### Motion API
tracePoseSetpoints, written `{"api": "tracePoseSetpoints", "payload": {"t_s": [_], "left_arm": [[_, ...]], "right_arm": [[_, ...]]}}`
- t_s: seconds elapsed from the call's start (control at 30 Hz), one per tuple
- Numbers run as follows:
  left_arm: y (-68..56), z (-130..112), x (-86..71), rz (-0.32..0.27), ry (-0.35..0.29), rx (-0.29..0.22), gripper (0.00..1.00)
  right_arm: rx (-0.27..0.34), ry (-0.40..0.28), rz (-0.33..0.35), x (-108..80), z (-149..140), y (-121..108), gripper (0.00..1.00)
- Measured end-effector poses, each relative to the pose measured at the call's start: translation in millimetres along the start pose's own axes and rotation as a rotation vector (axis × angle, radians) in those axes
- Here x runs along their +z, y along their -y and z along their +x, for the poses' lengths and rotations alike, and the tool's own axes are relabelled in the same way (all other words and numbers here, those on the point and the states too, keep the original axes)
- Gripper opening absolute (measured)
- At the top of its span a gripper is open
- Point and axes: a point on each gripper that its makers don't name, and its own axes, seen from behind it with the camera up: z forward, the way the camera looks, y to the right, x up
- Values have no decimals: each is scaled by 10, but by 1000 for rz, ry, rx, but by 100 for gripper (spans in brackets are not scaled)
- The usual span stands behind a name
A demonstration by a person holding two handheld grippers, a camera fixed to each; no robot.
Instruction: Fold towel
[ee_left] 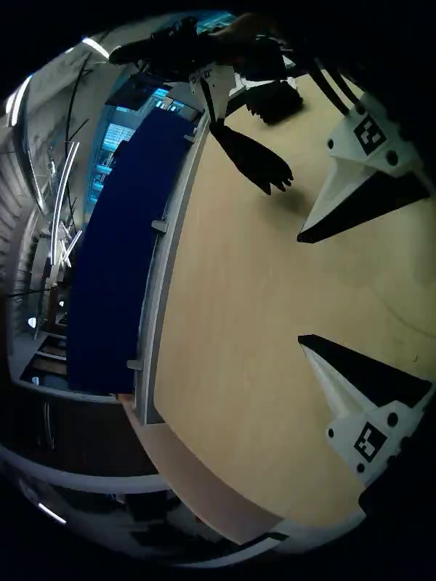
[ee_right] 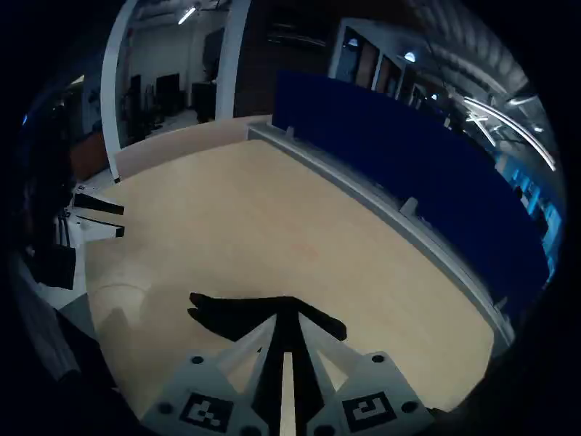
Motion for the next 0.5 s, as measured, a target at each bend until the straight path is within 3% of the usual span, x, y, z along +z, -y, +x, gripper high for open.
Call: {"api": "tracePoseSetpoints", "payload": {"t_s": [0.27, 0.5], "left_arm": [[-62, 53, 1, 7, -6, 10, 93], [-110, 133, -7, 21, -17, 8, 93]], "right_arm": [[8, 2, -29, -298, -92, -426, 5], [-13, 25, -82, -643, -230, -1019, 5]]}}
